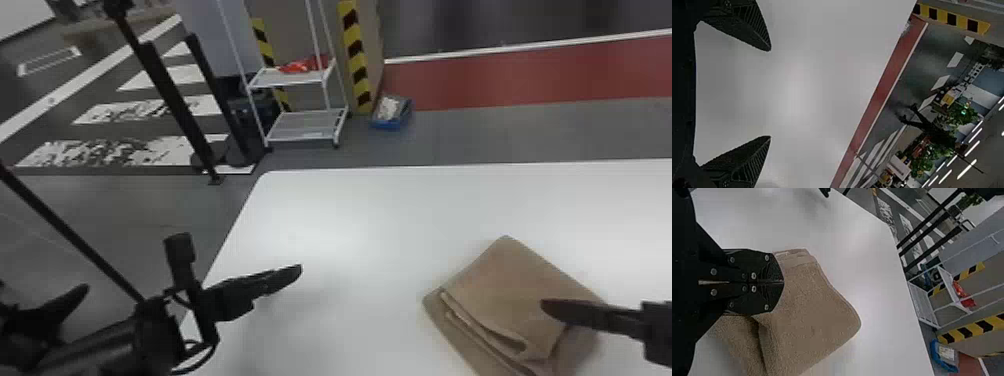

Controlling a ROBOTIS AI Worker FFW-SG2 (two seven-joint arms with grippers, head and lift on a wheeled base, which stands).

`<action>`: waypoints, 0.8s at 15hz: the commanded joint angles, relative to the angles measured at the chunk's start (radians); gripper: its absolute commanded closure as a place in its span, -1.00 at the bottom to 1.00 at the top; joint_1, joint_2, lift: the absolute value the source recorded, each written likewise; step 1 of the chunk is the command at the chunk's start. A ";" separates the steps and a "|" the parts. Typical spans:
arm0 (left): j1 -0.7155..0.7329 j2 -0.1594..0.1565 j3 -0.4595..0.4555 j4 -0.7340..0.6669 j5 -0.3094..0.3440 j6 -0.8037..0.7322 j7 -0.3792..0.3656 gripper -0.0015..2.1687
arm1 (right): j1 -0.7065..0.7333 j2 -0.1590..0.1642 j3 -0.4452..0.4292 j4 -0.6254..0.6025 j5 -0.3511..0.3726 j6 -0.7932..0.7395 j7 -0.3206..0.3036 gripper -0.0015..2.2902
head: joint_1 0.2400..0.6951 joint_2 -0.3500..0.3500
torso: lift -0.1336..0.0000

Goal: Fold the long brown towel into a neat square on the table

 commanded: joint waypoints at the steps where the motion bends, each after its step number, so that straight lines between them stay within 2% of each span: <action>1: -0.006 0.003 0.001 0.010 0.000 -0.005 0.000 -0.92 | 0.010 -0.024 -0.042 -0.019 0.027 0.002 0.040 0.91 | 1.00 0.97 | -0.85; 3: -0.006 0.011 0.004 0.019 0.000 -0.011 0.003 -0.92 | 0.044 -0.053 -0.076 -0.032 0.035 0.002 0.063 0.91 | 1.00 0.90 | -0.85; 7: -0.006 0.012 0.007 0.024 0.000 -0.017 0.001 -0.92 | 0.093 -0.057 -0.140 -0.059 0.037 0.002 0.103 0.91 | 1.00 0.81 | -0.85; 9: -0.006 0.011 0.000 0.026 0.000 -0.017 0.001 -0.92 | 0.093 -0.068 -0.126 -0.036 0.057 0.002 0.098 0.91 | 1.00 0.77 | -0.85; 12: -0.006 0.009 -0.014 0.024 0.000 -0.017 0.003 -0.92 | 0.037 -0.060 -0.045 0.066 0.109 0.002 0.072 0.91 | 1.00 0.73 | -0.85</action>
